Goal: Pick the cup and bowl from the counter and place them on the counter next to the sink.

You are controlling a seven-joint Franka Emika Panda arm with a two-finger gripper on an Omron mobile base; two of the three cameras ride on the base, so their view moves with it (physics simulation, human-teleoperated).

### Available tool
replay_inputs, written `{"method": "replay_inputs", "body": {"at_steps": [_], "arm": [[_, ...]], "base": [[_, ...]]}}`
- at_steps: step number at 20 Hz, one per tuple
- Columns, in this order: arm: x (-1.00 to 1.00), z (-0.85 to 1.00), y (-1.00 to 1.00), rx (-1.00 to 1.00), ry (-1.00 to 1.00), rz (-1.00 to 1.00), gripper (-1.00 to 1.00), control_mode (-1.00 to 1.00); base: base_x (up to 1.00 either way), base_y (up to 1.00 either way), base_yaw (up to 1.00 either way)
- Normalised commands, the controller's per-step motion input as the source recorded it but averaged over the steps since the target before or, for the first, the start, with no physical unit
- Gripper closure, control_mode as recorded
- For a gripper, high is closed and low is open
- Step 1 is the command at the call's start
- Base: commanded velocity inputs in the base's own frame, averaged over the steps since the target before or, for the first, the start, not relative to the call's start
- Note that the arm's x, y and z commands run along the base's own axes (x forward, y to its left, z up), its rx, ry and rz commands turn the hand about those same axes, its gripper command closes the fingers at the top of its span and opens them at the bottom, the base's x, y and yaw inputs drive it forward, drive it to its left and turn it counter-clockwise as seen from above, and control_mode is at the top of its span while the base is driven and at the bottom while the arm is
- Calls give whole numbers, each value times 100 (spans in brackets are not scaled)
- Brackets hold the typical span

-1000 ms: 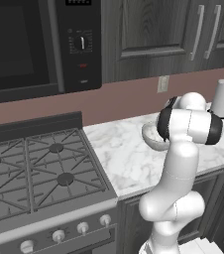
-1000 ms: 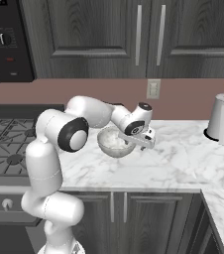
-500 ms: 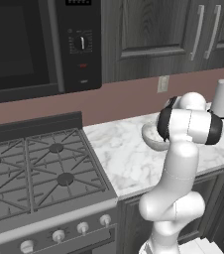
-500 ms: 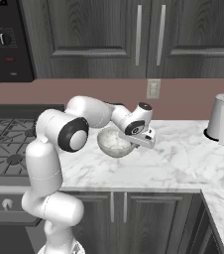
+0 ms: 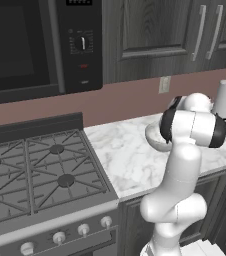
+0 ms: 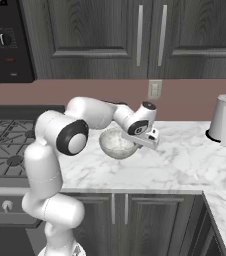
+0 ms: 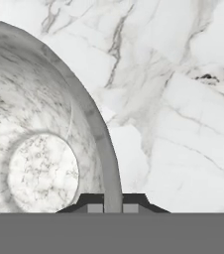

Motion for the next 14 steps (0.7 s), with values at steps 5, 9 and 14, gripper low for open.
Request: {"method": "replay_inputs", "body": {"at_steps": [5,9,14], "arm": [[-36,36,-6,8,0,-8,100,-100],[-36,24,-1,15,0,-20,100,-100],[-60,3,-4,8,0,-17,100,-100]], "base": [[0,0,0],[0,0,0],[0,0,0]]}}
